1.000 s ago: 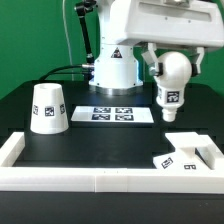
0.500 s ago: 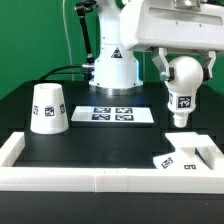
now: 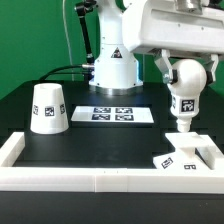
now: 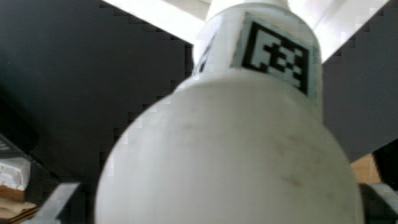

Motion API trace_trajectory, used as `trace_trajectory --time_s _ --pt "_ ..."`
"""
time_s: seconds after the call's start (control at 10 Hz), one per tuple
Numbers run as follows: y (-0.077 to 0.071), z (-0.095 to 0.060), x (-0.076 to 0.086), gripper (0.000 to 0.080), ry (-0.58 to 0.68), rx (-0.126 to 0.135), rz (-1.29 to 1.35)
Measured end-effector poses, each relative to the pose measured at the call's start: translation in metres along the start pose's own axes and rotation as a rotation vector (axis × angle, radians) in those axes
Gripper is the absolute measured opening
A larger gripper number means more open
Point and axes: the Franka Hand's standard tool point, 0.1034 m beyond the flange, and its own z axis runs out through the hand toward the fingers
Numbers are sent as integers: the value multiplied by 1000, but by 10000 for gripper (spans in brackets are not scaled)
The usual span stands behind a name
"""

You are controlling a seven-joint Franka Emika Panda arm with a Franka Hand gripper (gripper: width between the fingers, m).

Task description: Assemble lamp

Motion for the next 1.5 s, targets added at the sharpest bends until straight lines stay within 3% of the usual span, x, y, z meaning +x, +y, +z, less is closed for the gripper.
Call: trace_trajectory --time_s 0.1,1.3,1.5 --pt "2 3 0 577 17 -9 -1" --pt "-19 18 -17 577 -16 15 -15" --pt "-20 20 -20 577 2 6 -16"
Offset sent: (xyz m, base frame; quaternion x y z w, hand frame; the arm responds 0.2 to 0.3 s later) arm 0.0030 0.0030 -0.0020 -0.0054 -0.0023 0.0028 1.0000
